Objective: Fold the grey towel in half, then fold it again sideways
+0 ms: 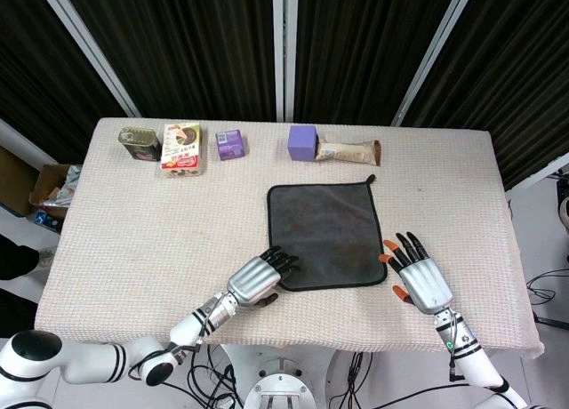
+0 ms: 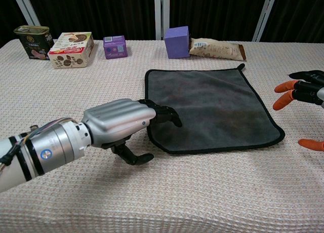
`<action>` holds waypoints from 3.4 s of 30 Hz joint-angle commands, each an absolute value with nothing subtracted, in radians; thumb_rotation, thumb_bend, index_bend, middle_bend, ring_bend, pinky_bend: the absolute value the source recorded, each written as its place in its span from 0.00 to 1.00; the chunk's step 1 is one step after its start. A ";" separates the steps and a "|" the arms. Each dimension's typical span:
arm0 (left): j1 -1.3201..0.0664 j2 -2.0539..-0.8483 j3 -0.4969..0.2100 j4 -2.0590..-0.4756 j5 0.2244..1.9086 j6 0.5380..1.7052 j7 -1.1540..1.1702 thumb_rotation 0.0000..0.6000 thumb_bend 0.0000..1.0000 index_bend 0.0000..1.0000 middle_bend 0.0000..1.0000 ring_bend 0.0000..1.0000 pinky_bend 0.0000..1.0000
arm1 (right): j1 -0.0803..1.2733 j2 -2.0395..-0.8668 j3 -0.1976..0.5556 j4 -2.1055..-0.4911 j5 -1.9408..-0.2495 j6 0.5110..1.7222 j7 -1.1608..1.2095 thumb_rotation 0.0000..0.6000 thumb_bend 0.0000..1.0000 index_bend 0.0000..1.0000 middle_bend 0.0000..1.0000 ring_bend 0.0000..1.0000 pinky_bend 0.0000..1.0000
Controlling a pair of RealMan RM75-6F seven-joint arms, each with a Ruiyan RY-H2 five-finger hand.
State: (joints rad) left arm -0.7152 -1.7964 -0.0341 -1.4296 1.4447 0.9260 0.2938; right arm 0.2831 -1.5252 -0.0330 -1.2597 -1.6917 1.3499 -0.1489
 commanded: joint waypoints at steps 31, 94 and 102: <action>-0.734 -1.915 -0.033 -1.219 1.518 0.977 0.077 1.00 0.47 0.62 0.22 0.17 0.10 | 0.318 -1.534 -0.042 -1.224 -1.693 1.317 -0.130 1.00 0.20 0.34 0.18 0.00 0.00; -0.685 -1.684 -0.029 -1.388 1.510 0.999 -0.255 1.00 0.47 0.63 0.23 0.17 0.10 | 0.402 -1.642 0.006 -1.298 -1.682 1.295 -0.186 1.00 0.39 0.77 0.32 0.00 0.00; -0.774 -1.679 -0.146 -1.330 1.390 0.863 -0.269 1.00 0.47 0.63 0.22 0.17 0.10 | 0.450 -1.691 0.110 -1.281 -1.568 1.230 -0.231 1.00 0.39 0.77 0.32 0.00 0.00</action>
State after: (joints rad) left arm -0.7498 -1.6791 -0.1184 -1.3508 1.4221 0.8961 -0.2640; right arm 0.4395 -1.6808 0.0968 -1.2877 -1.5839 1.2428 -0.2239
